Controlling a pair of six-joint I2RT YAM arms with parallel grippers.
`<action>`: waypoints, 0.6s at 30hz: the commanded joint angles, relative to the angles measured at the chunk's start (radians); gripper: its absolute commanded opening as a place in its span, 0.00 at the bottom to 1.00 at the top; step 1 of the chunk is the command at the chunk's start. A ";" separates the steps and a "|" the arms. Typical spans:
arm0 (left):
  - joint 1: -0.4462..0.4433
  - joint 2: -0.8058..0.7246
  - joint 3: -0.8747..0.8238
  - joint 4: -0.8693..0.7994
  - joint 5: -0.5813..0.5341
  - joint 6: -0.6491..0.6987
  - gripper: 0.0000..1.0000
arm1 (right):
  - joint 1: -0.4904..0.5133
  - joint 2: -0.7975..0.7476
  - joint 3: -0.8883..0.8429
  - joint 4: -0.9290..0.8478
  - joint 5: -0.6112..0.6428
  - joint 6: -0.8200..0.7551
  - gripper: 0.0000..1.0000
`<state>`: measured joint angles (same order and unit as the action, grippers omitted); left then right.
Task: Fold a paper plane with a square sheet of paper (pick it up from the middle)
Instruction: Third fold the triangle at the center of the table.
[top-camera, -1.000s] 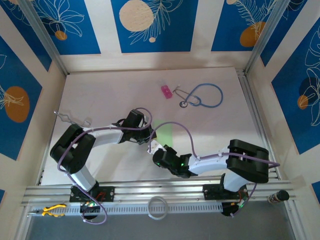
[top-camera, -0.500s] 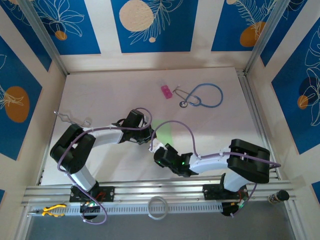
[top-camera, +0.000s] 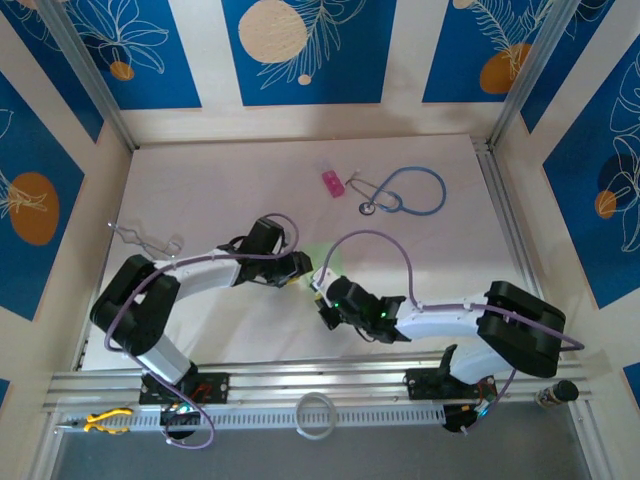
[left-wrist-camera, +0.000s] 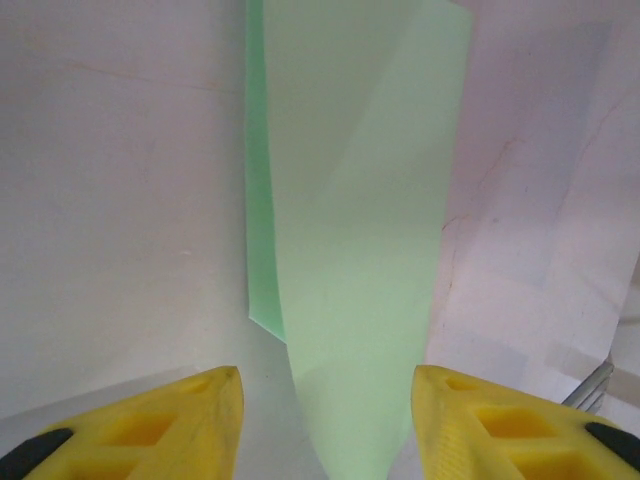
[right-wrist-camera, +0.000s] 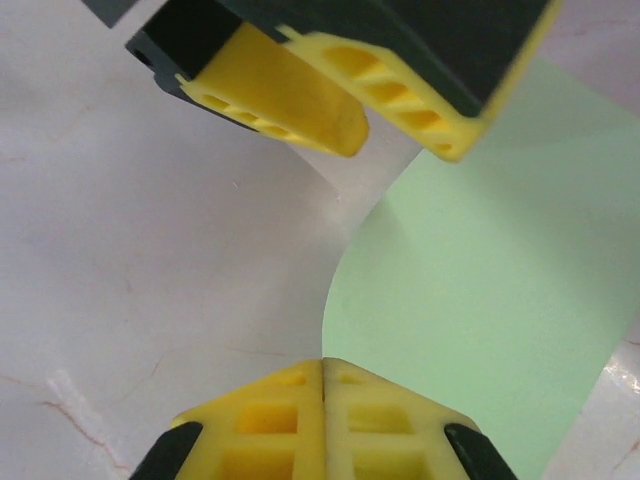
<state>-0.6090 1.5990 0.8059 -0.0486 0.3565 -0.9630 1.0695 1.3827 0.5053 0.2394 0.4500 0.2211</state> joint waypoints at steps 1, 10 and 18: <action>0.013 -0.035 0.027 -0.072 -0.042 0.033 0.50 | -0.051 -0.037 -0.016 0.031 -0.189 0.051 0.02; 0.020 -0.063 0.091 -0.122 -0.036 0.122 0.45 | -0.170 -0.026 0.003 0.011 -0.439 0.122 0.01; 0.038 0.082 0.274 -0.201 0.062 0.249 0.31 | -0.198 0.001 0.032 0.047 -0.493 0.188 0.02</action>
<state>-0.5842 1.6157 1.0103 -0.1822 0.3664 -0.7948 0.8764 1.3674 0.5014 0.2569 0.0135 0.3710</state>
